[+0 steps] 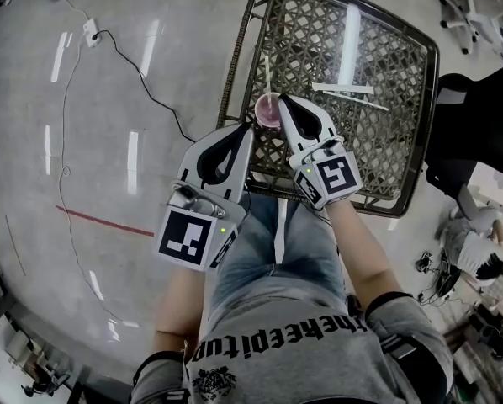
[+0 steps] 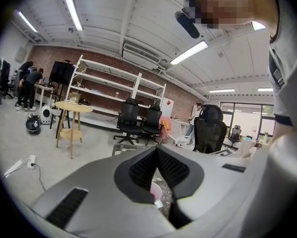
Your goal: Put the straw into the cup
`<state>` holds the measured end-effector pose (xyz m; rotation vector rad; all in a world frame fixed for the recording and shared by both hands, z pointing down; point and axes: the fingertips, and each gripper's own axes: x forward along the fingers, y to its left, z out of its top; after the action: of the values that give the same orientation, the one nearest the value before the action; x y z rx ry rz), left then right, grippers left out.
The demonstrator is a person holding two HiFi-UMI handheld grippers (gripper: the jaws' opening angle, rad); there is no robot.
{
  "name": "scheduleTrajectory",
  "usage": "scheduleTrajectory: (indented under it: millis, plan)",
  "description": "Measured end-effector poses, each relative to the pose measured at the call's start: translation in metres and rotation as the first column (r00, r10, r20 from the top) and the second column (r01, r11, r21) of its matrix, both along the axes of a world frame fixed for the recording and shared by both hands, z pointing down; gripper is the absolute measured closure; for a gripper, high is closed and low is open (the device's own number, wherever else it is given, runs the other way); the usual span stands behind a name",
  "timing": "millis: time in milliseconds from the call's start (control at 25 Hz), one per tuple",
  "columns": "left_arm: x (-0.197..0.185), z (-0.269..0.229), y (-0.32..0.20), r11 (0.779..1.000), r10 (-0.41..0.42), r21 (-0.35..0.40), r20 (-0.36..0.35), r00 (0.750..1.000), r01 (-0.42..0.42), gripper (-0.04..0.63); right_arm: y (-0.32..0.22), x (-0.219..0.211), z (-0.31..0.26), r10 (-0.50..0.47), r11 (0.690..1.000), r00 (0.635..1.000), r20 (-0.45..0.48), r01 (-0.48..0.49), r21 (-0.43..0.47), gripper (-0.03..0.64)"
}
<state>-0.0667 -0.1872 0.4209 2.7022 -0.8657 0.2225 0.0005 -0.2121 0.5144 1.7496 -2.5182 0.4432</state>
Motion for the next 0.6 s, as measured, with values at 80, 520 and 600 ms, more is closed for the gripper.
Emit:
scheduleTrajectory:
  millis: [80,520,600]
  plan:
    - [0.002,-0.006,0.002,1.0,-0.003,0.01,-0.006,1.0,0.003,0.563,0.004,-0.001,-0.01,-0.024,1.0,1.0,-0.003,0.024,-0.002,0.621]
    - [0.015,-0.044,0.018,0.995,-0.069,0.072,-0.043,0.997,0.072,0.563,0.03,-0.006,-0.083,-0.196,0.98,0.98,0.021,0.196,0.032,0.617]
    - [0.015,-0.052,0.022,0.992,-0.088,0.083,-0.049,0.995,0.092,0.563,0.036,-0.008,-0.095,-0.226,0.973,0.974,0.021,0.225,0.042,0.617]
